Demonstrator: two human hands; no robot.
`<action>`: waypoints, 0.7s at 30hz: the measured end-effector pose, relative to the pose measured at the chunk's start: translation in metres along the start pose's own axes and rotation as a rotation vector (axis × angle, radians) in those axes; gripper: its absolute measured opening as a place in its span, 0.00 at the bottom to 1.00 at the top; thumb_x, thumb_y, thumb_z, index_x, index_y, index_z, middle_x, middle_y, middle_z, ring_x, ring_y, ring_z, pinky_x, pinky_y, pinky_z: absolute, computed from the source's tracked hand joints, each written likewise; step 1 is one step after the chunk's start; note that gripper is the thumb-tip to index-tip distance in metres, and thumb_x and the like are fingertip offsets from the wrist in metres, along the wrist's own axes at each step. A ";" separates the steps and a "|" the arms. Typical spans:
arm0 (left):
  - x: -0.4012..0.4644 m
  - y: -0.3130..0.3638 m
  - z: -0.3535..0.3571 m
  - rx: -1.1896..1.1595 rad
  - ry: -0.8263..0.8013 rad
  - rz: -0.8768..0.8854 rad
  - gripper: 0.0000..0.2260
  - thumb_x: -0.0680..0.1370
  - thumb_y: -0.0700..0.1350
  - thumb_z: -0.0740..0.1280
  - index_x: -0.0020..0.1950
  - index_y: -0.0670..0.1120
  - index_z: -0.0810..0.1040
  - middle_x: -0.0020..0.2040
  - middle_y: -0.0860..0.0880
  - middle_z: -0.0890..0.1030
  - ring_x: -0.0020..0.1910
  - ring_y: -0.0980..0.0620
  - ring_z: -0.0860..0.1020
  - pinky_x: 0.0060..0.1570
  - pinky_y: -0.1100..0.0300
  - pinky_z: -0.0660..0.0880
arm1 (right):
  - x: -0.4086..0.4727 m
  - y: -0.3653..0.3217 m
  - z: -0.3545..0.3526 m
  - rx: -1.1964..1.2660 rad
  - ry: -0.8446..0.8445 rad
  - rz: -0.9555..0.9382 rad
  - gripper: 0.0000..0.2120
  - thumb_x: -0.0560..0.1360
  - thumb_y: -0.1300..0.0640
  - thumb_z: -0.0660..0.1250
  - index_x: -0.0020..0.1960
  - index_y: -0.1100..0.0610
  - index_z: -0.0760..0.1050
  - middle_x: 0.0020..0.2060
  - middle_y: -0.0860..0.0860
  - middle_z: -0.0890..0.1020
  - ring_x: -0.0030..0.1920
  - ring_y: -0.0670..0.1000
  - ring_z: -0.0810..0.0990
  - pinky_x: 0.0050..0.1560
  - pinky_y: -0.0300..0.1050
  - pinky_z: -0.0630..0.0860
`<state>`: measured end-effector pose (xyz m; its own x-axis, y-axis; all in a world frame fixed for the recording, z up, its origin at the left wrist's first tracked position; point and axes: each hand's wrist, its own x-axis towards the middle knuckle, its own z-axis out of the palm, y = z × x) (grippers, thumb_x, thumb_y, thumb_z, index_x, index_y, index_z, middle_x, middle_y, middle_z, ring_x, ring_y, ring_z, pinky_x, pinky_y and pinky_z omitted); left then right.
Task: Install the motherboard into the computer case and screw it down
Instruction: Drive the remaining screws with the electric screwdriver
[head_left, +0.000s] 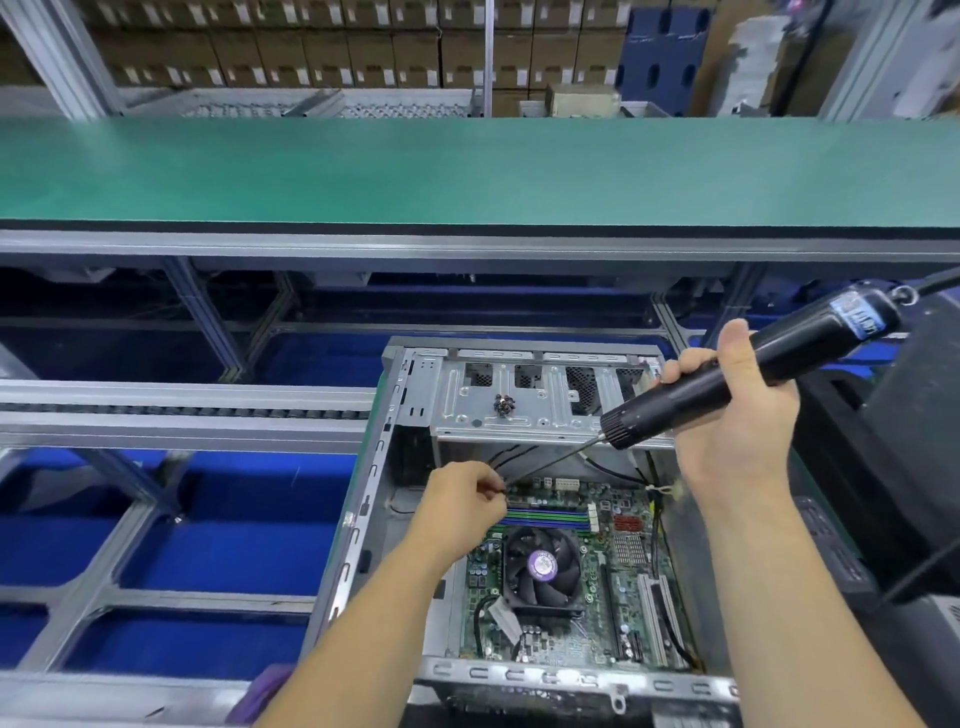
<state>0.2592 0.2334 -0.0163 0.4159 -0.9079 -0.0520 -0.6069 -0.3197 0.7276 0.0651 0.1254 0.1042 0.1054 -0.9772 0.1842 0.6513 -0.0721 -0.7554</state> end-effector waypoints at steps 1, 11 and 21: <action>-0.001 0.000 0.001 -0.014 0.013 0.006 0.05 0.74 0.39 0.70 0.48 0.46 0.84 0.35 0.59 0.79 0.32 0.65 0.76 0.36 0.77 0.70 | -0.002 0.001 0.001 -0.010 -0.005 0.005 0.17 0.71 0.48 0.79 0.46 0.53 0.72 0.33 0.52 0.76 0.33 0.54 0.76 0.41 0.50 0.77; -0.006 0.004 0.003 0.003 0.025 0.049 0.06 0.73 0.40 0.70 0.48 0.47 0.84 0.33 0.59 0.77 0.30 0.65 0.74 0.35 0.78 0.70 | -0.017 -0.003 0.007 -0.042 -0.022 -0.019 0.15 0.64 0.44 0.83 0.41 0.48 0.79 0.34 0.54 0.76 0.34 0.55 0.76 0.41 0.53 0.76; -0.006 0.005 0.005 0.078 -0.026 0.078 0.07 0.74 0.41 0.69 0.50 0.47 0.83 0.37 0.55 0.81 0.37 0.59 0.77 0.45 0.63 0.78 | -0.029 -0.011 0.008 -0.108 -0.075 -0.067 0.15 0.66 0.45 0.82 0.42 0.50 0.78 0.34 0.54 0.76 0.35 0.54 0.76 0.40 0.53 0.78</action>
<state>0.2504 0.2361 -0.0158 0.3484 -0.9372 -0.0154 -0.6884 -0.2670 0.6744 0.0611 0.1561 0.1125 0.1228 -0.9521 0.2800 0.5745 -0.1618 -0.8023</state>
